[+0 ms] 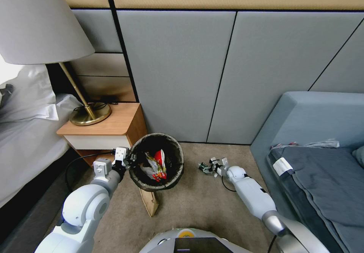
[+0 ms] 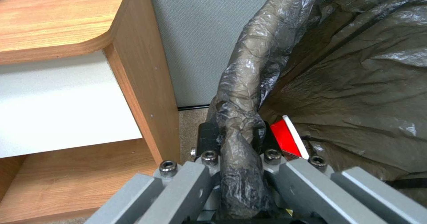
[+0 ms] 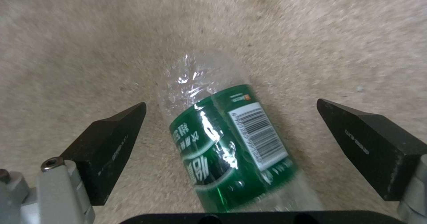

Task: Pick up the trash bin, then pick up the garbage from the floor and place it into the trash bin.

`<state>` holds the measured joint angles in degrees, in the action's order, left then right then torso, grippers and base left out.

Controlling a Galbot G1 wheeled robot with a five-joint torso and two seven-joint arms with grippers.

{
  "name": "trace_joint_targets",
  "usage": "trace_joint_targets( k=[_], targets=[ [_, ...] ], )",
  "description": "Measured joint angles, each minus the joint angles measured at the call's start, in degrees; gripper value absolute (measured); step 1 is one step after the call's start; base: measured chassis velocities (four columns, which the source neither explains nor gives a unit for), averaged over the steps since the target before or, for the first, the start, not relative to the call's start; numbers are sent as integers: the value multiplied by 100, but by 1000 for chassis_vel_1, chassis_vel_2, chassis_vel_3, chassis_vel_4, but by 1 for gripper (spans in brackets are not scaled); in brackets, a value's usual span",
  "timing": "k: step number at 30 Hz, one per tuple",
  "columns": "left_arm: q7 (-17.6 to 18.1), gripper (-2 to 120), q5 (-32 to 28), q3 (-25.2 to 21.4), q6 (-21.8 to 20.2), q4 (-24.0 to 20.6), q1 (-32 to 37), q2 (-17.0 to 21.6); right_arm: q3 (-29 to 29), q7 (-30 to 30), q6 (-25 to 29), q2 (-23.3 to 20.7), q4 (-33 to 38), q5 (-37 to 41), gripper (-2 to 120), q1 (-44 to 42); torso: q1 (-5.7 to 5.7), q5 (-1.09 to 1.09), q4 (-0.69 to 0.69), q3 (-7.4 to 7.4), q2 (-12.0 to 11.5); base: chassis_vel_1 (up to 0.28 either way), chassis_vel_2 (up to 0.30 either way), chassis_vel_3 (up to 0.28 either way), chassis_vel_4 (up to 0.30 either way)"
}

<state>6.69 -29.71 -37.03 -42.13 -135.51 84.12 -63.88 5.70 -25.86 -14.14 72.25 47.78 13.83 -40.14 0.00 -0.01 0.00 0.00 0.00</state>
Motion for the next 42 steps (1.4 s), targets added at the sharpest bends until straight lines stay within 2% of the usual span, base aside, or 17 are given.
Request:
trace_joint_targets(
  k=[6,13,16,21,22,25,26,29,30,32,37,40,42],
  targets=[
    [-8,1,-1,-43,0,3,11,30,-2,15,170,156,-442,-176,100,137,0,1,0,0,0,0,0,0,0],
    [-12,1,-5,-3,0,62,-33,27,7,14,258,167,-527,-258,99,104,0,1,0,0,0,0,0,0,0],
    [-13,1,-5,16,0,90,-60,36,8,43,292,160,-519,-265,84,53,0,1,-1,0,0,0,0,0,0],
    [-13,1,-8,16,0,93,-65,51,10,47,297,151,-491,-268,76,35,0,1,0,0,0,0,0,0,0],
    [-14,1,-16,11,0,94,-66,65,17,52,300,142,-443,-269,66,16,0,1,-1,0,0,0,0,0,0],
    [-14,1,-25,1,0,105,-67,76,36,92,300,127,-340,-265,51,-11,0,1,0,0,0,0,0,0,0],
    [-14,1,-25,1,0,105,-67,76,36,92,300,127,-340,-265,51,-11,0,1,0,0,0,0,0,0,0],
    [-14,1,-28,2,0,116,-73,68,57,208,308,115,-229,-246,36,-58,0,1,0,0,0,0,0,0,0],
    [-14,1,-28,2,0,116,-73,68,57,208,308,115,-229,-246,36,-58,0,1,0,0,0,0,0,0,0],
    [-15,1,-28,2,0,121,-74,63,69,243,323,112,-215,-241,28,-77,0,1,0,0,0,0,0,0,0],
    [-17,1,-29,9,0,122,-79,63,117,342,374,103,-151,-224,23,-110,0,2,0,0,0,0,0,0,0],
    [-18,1,-30,10,0,124,-86,69,215,508,384,27,198,-62,22,-213,0,3,0,0,0,0,0,0,0],
    [-17,1,-40,9,0,131,-90,86,370,701,285,-186,929,291,22,-447,0,2,1,0,0,0,0,0,0]
  ],
)
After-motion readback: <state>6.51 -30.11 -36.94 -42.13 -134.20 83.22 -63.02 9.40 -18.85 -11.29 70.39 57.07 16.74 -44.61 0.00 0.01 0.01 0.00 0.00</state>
